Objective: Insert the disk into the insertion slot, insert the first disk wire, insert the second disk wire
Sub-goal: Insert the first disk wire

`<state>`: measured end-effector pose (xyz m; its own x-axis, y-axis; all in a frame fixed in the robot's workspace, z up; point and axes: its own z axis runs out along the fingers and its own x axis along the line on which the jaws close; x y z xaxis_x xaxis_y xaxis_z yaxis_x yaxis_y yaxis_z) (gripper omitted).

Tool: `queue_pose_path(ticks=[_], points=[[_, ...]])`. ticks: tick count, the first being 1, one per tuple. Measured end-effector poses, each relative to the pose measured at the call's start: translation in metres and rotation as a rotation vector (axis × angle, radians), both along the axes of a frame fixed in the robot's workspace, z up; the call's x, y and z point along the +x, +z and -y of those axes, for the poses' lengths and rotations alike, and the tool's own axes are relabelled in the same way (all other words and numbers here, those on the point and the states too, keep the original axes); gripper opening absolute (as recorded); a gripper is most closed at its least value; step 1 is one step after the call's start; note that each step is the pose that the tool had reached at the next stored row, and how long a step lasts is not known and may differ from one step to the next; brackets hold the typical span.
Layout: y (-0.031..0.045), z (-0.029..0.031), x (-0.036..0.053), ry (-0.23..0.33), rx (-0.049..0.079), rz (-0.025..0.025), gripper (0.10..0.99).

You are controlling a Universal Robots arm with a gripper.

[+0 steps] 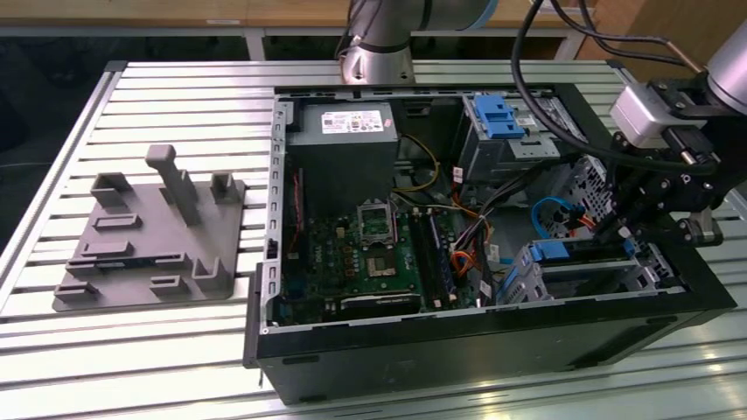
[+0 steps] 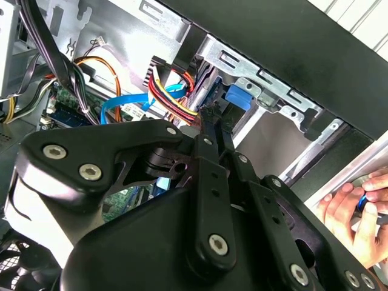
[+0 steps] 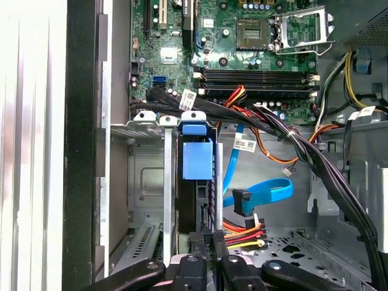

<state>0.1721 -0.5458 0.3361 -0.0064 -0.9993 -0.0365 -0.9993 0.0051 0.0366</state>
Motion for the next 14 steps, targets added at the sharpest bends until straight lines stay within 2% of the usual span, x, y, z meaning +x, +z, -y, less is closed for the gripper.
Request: queue_pose_path(ticks=[14], points=[[-0.0036, 0.0, 0.0001, 0.001, 0.0, -0.0003, 0.161]])
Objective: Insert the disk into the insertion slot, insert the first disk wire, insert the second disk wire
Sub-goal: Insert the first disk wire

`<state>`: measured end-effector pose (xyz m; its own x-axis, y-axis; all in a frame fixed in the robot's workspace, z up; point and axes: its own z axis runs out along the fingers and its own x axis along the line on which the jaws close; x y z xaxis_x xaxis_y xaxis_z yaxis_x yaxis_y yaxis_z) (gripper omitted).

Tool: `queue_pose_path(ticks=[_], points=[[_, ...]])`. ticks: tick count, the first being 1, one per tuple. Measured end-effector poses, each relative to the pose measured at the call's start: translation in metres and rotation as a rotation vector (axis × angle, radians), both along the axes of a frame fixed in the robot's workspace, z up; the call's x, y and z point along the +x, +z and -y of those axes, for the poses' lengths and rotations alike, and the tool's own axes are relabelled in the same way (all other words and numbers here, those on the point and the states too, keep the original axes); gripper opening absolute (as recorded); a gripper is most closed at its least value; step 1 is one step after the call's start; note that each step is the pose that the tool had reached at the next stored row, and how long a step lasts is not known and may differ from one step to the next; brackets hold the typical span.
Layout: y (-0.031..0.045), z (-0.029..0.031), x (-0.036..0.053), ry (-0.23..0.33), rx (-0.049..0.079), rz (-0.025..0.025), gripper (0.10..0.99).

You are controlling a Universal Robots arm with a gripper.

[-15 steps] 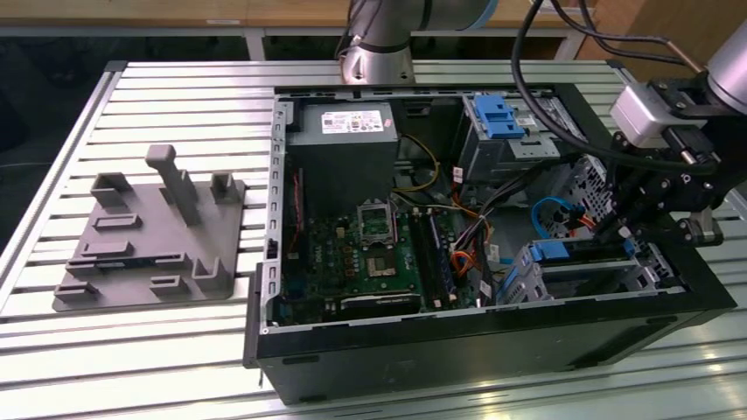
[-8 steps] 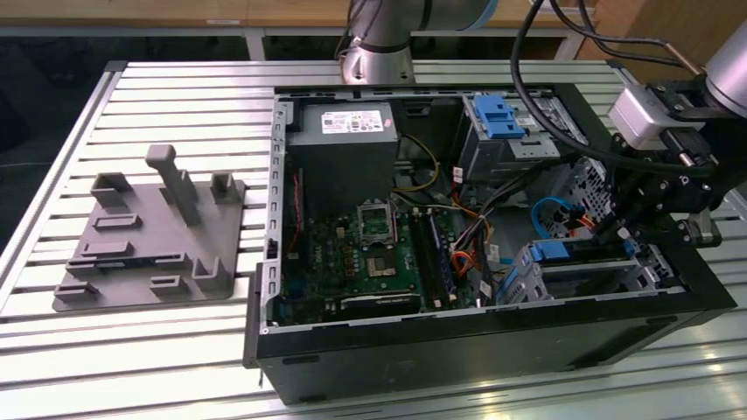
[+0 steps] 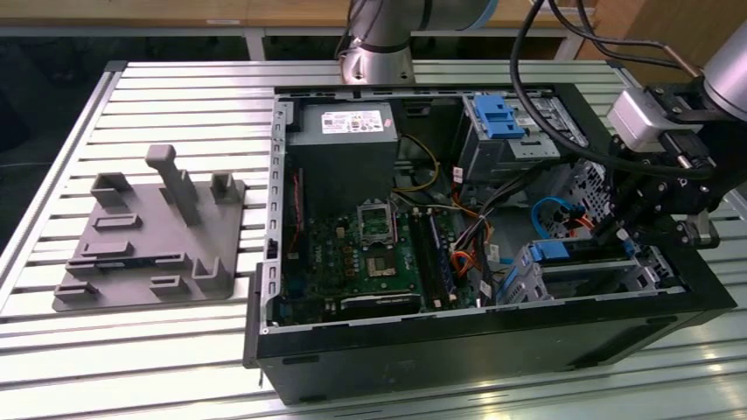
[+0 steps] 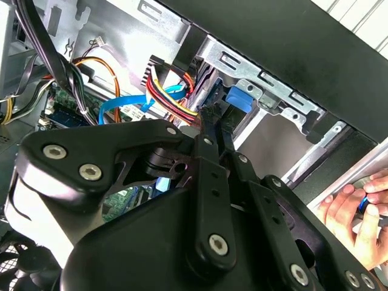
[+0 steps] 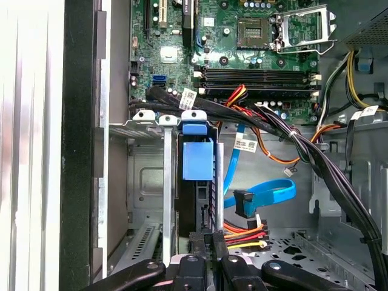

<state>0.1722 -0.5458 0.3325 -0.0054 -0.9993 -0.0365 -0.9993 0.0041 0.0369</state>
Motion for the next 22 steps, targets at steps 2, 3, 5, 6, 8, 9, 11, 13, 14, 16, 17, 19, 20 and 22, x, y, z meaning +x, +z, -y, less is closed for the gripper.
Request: queue_pose_path(ticks=[2, 3, 5, 6, 8, 9, 11, 13, 14, 16, 17, 19, 20, 22], points=[[-0.0007, 0.0, 0.0001, 0.0, 0.0, -0.0002, 0.161], [-0.001, 0.0, 0.0002, 0.001, 0.0, -0.0004, 0.161], [-0.0017, 0.0, 0.0004, 0.001, 0.0, -0.0011, 0.161], [-0.0021, 0.0, 0.0005, 0.001, 0.0, -0.0016, 0.161], [-0.0031, 0.0, 0.0006, 0.002, 0.0, -0.0027, 0.161], [-0.0034, 0.0, 0.0006, 0.002, 0.0, -0.0029, 0.161], [-0.0038, 0.0001, 0.0007, 0.004, 0.0, -0.003, 0.161], [-0.0038, 0.0001, 0.0007, 0.006, 0.0, -0.003, 0.161], [-0.0036, 0.0001, 0.0007, 0.006, 0.0, -0.003, 0.173], [-0.0005, 0.0001, 0.0006, 0.006, 0.0, -0.003, 0.294], [0.0019, 0.0001, 0.0005, 0.006, 0.0, -0.003, 0.294], [0.0079, 0.0, 0.0005, 0.006, 0.0, -0.003, 0.408], [0.0106, -0.0002, 0.0005, 0.006, 0.0, -0.003, 0.408], [0.0164, -0.0013, 0.0004, 0.006, 0.0, -0.003, 0.475]])
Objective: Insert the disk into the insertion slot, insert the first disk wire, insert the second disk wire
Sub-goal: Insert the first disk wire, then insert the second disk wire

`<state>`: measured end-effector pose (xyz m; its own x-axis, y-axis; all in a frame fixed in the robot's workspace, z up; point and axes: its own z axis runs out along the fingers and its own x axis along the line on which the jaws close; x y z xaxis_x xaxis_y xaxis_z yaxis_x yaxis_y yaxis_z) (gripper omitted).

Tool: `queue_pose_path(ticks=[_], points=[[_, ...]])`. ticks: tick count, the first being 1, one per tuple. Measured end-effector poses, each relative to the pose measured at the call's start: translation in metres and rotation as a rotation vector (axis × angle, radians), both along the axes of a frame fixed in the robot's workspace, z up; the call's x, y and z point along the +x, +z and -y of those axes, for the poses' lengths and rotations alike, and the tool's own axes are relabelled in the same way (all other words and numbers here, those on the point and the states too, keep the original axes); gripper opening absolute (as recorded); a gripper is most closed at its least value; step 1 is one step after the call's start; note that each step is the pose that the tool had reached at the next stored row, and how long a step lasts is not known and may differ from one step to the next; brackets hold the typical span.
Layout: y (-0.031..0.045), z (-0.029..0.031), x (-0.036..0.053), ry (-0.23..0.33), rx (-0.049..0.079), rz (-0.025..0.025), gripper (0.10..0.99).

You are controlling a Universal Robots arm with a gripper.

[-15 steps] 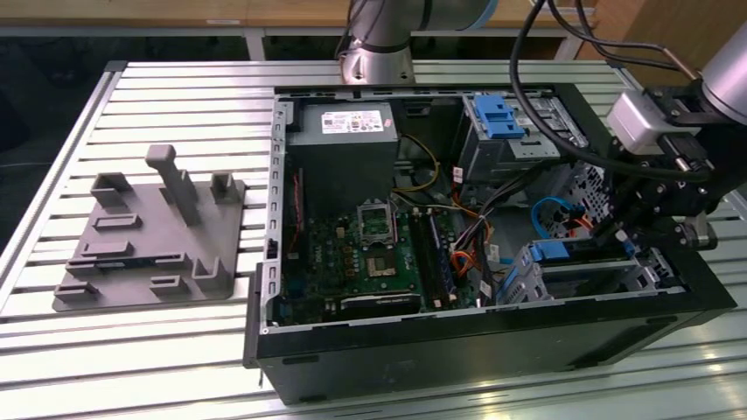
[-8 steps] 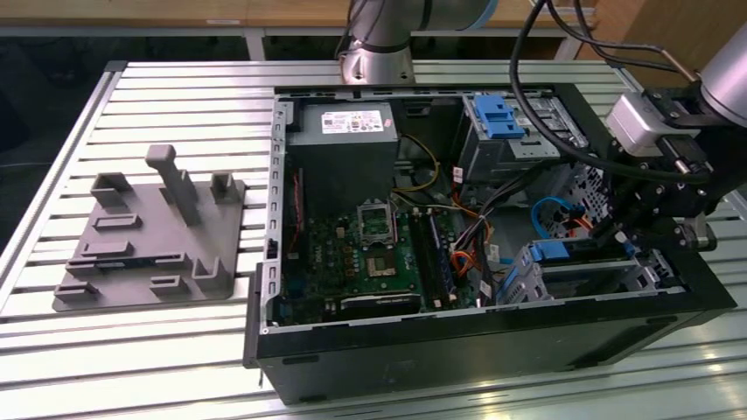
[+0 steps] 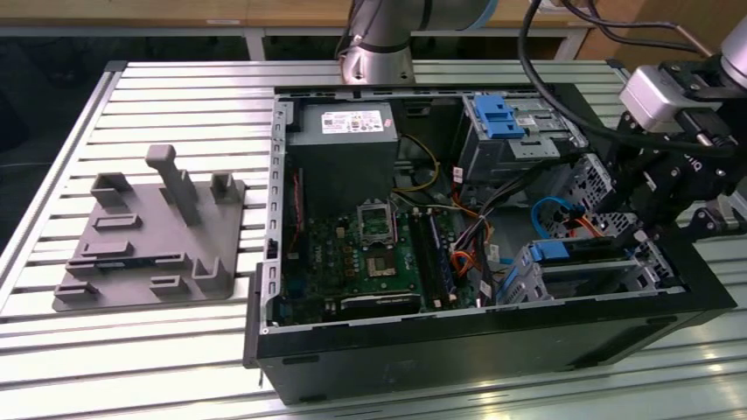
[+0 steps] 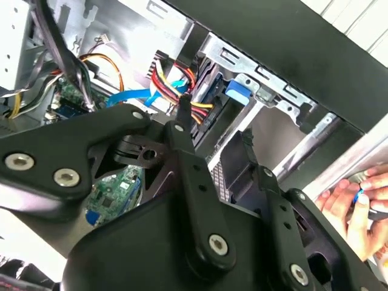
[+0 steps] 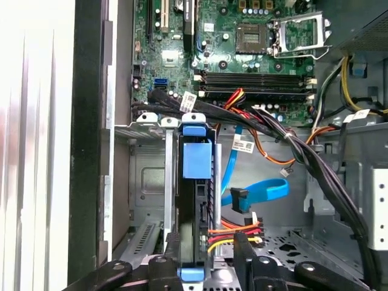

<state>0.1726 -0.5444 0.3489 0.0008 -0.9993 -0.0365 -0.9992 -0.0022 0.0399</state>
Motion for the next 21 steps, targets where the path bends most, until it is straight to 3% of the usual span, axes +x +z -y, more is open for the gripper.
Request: queue_pose_path(ticks=[21], points=[[0.0058, -0.0008, 0.0001, 0.0, -0.001, -0.0001, 0.475]])
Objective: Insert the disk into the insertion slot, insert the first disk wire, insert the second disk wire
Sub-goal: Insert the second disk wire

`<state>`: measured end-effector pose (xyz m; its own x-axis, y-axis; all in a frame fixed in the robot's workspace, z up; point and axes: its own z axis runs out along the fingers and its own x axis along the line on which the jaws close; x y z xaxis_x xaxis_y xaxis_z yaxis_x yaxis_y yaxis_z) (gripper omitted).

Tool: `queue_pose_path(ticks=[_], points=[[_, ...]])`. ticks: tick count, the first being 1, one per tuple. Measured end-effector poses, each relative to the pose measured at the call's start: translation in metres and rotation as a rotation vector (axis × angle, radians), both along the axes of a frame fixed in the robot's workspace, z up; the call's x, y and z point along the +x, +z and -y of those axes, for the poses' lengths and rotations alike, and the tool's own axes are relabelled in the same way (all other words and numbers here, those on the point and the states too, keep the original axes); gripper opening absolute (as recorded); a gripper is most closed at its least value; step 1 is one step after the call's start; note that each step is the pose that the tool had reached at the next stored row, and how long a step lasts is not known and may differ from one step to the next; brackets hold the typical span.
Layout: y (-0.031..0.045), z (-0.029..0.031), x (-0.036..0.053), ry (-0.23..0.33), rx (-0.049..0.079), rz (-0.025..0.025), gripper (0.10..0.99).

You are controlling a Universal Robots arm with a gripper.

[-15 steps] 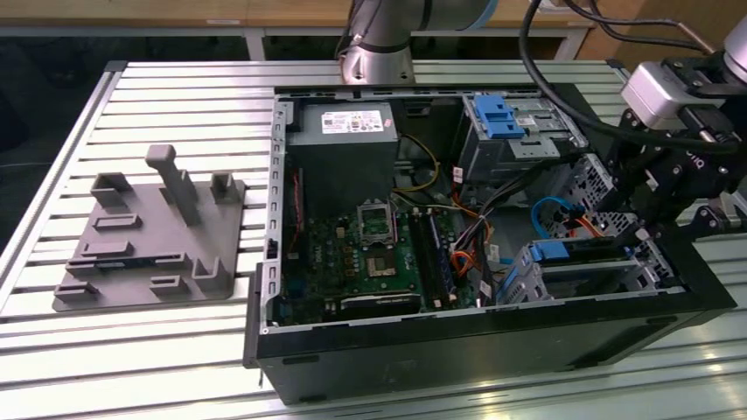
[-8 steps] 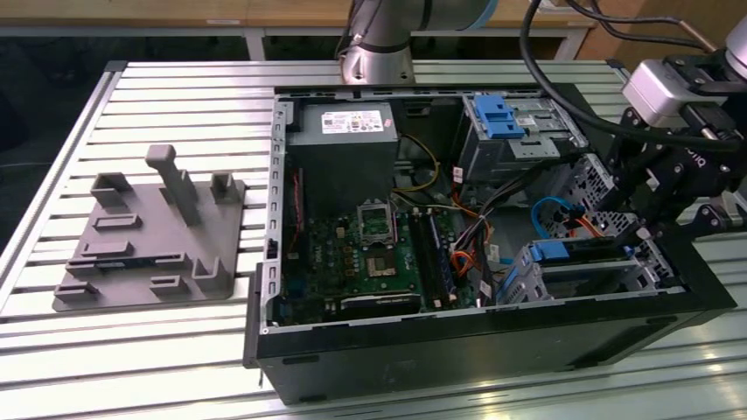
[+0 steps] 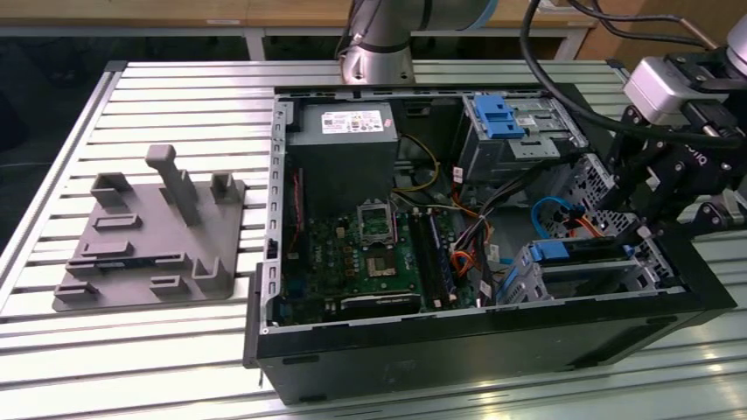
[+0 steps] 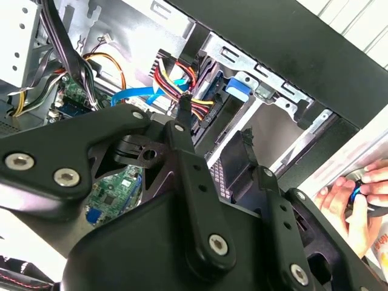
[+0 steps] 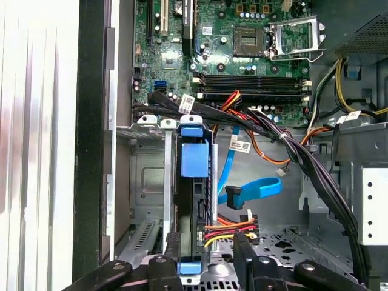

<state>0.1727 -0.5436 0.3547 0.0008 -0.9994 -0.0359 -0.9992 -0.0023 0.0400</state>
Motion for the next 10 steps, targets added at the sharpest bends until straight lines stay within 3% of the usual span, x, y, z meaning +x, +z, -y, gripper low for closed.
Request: queue_pose_path(ticks=[2, 5, 10], points=[[0.0037, -0.0024, 0.0, 0.0, -0.003, 0.0, 0.475], [0.01, -0.0117, 0.0001, 0.0, -0.015, -0.0001, 0.475], [0.0111, -0.026, -0.0017, 0.0, -0.062, -0.0001, 0.475]])
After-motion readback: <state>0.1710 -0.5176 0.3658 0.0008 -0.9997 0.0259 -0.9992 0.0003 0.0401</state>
